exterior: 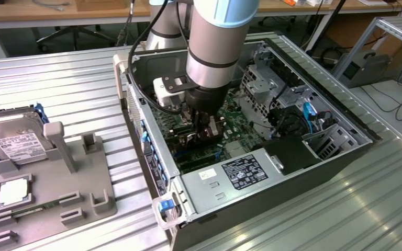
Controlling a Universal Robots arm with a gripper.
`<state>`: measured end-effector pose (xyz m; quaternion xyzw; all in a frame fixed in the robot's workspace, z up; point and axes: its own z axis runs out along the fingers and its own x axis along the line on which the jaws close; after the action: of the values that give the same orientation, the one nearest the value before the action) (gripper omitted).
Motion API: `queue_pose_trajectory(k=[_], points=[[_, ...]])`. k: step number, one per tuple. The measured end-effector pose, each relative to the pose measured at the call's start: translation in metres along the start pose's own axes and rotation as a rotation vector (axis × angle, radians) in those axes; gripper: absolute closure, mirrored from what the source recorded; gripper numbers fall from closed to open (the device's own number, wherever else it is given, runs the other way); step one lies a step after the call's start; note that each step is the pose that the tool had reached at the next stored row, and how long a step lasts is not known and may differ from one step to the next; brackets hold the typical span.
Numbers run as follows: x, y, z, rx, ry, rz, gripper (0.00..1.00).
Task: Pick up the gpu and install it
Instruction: 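Insert the gpu into the slot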
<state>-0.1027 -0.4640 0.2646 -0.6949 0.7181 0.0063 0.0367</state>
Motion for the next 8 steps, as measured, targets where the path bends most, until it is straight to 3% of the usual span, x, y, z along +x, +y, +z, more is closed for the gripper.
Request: queue_pose_trajectory(k=[6, 8], points=[[0.0, 0.0, 0.0, 0.0, 0.0, 0.0, 0.73], [-0.0001, 0.0001, 0.0002, 0.0002, -0.0007, 0.0, 0.66]])
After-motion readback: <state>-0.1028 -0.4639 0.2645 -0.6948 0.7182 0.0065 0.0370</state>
